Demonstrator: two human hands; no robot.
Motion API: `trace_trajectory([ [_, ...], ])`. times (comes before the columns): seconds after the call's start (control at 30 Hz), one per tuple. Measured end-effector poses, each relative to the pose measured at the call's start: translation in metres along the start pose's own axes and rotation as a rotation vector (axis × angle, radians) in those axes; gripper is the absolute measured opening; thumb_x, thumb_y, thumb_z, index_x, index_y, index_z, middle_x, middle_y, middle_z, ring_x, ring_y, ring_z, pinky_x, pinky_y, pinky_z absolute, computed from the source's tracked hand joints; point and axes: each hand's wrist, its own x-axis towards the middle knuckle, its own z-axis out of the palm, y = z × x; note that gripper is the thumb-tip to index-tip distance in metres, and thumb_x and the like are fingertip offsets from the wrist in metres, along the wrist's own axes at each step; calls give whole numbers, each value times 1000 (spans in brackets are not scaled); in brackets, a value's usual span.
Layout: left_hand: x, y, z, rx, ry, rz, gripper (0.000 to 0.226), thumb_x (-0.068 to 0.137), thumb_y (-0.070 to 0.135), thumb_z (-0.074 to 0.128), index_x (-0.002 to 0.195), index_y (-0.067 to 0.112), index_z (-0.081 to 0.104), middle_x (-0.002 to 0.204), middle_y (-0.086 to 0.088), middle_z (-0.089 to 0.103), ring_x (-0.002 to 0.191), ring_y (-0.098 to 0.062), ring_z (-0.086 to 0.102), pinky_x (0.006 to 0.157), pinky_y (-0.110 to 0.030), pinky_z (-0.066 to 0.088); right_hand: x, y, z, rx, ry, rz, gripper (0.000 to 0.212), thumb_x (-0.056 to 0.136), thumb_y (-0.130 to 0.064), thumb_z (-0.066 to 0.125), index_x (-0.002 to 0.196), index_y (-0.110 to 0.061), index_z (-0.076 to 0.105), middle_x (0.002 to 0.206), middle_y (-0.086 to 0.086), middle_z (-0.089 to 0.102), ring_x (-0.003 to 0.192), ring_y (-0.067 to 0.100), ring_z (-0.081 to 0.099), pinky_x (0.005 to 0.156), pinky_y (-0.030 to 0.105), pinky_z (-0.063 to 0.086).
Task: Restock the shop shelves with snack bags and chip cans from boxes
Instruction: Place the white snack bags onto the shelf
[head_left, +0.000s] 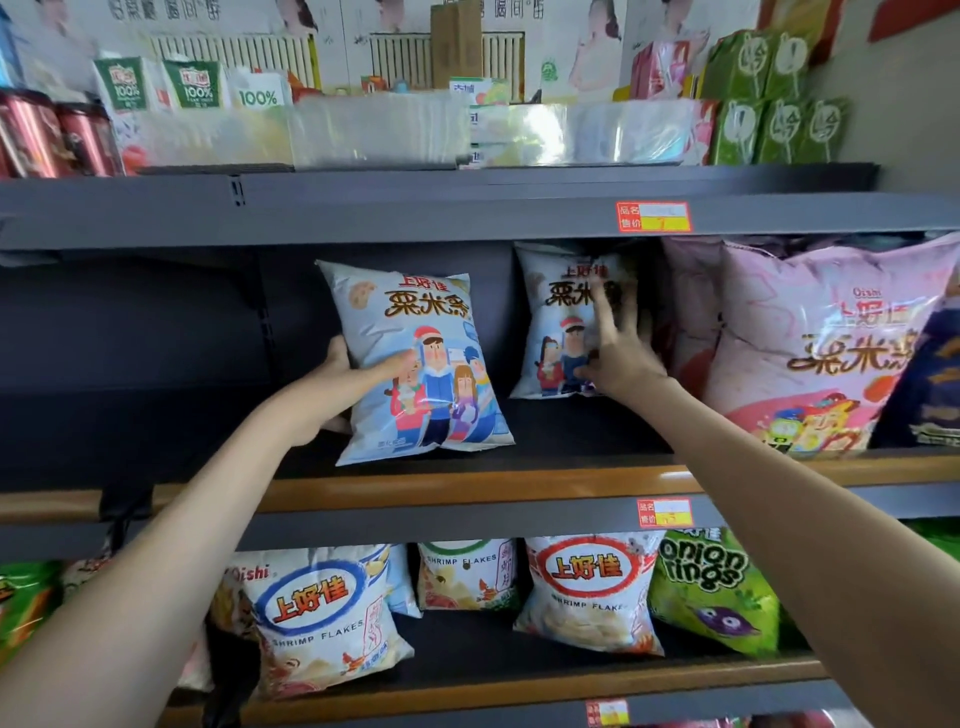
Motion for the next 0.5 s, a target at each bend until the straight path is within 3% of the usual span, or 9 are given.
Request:
trace_trajectory([
  [0.07,-2,3,-2,-36,-64,8,135,30,74,84,142,40,17,122,4,60,103,-16,63,75,-44,55,2,2,1,-54,-41,-16,123,75,-24,81,149,-41,-17,157,10,-25,145,44,-5,108,59,33],
  [0.23,0,9,5,-12,-138,25,155,15,59,92,143,46,7,119,8,58,101,-16,64,76,-42,56,11,-5,-1,-249,-118,-153,120,78,-21,78,148,-41,-17,156,0,-30,146,34,-17,102,55,42],
  [0.3,2,11,10,-19,-129,33,150,25,50,94,145,44,5,126,5,57,103,-17,64,74,-38,56,16,-4,-2,-388,-142,-206,117,81,-20,75,148,-41,-19,156,-3,-31,145,30,-22,101,55,40],
  [0.43,7,9,21,60,-54,91,117,69,26,86,148,36,0,138,7,44,111,-14,55,75,-30,54,22,7,-1,-633,-166,-288,116,81,-31,73,147,-40,-21,156,-3,-32,143,33,-28,96,52,46],
  [0.5,10,8,26,135,-19,129,116,73,27,84,149,33,-4,141,10,37,119,-12,47,83,-30,53,22,15,-1,-694,-132,-293,118,78,-37,76,149,-39,-18,157,-1,-29,144,34,-24,97,53,44],
])
